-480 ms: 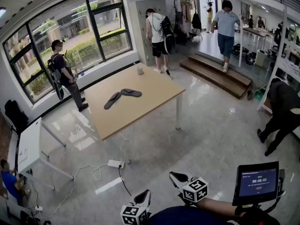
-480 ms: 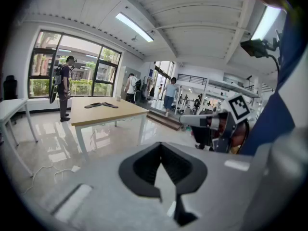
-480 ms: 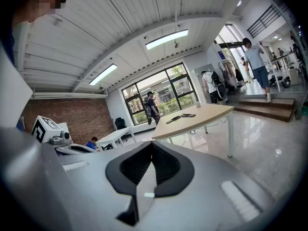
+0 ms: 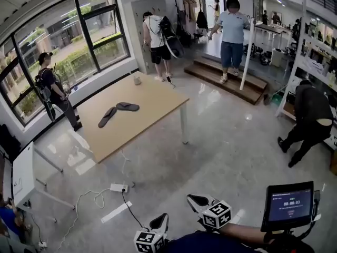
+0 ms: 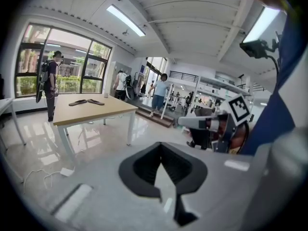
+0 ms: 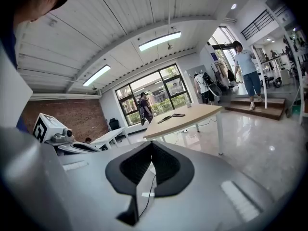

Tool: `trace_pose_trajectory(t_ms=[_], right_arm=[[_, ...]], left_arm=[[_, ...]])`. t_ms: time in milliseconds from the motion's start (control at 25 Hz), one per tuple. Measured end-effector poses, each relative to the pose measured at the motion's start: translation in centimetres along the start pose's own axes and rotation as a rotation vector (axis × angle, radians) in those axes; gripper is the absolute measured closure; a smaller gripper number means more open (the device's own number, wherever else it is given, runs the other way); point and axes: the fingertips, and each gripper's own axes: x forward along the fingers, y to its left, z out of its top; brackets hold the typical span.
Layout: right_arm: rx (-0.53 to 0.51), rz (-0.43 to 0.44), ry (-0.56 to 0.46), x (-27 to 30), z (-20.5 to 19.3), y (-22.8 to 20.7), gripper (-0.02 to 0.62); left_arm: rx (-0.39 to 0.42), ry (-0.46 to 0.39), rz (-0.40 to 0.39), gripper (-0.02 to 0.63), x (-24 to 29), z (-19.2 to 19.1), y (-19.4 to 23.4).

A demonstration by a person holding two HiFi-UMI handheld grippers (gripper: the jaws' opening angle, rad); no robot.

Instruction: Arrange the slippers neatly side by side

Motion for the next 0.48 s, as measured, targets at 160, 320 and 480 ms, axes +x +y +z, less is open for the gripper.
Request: trace_pose_trajectory(t_ms=[160,320,480], right_arm=[[0.020,0.002,0.030,-0.4,-1.3,-0.4,0.584],[0.023,0.004,0.048,-0.7,-1.6,-0.4,0.584],[0.007,-0.010,0.059,1.1,-1.3,-0.2,0.584]], left_arm=[[-0.031,0.014,0.003,0.601,-0.1,-0.7,-0.5],[-0.059,0.024,0.018,0.601,-0.4,-1.0,-0.5],[-0.069,0.029,-0.006,0.601,0.3,-0.9,1.3]])
